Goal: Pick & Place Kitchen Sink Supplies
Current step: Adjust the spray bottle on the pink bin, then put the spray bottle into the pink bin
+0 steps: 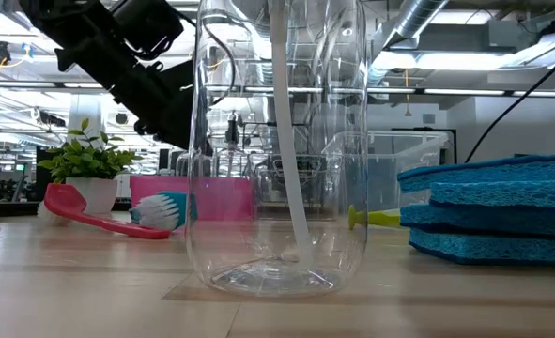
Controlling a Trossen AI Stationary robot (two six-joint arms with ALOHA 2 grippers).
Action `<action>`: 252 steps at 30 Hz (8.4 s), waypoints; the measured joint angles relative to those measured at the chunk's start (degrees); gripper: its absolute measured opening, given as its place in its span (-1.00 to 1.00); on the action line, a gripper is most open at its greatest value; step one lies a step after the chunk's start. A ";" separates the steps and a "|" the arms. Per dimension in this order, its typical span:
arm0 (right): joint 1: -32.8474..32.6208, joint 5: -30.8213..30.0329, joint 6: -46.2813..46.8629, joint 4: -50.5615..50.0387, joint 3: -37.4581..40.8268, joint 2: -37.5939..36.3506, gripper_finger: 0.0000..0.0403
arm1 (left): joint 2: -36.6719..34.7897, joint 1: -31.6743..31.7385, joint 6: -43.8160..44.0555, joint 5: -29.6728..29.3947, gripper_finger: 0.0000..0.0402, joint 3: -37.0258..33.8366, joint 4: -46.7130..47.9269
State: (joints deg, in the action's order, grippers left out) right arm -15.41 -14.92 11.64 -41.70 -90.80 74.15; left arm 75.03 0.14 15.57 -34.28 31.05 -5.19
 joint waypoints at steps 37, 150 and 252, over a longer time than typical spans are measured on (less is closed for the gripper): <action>-0.01 0.00 0.01 -0.32 -0.02 0.00 0.92 | -0.07 -0.15 -1.84 -9.40 -0.98 -0.92 5.51; -6.64 9.67 -14.35 25.66 72.14 -73.93 0.92 | -18.38 -18.16 -5.64 17.94 -0.48 -0.86 -5.18; -6.67 8.92 -14.62 38.74 86.40 -74.01 0.92 | 12.54 -34.23 -9.72 17.75 0.32 -0.75 -45.97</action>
State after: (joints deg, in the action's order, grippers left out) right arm -22.09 -6.00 -2.98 -2.96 -4.40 0.14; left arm 87.57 -34.09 5.85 -16.53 30.30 -51.16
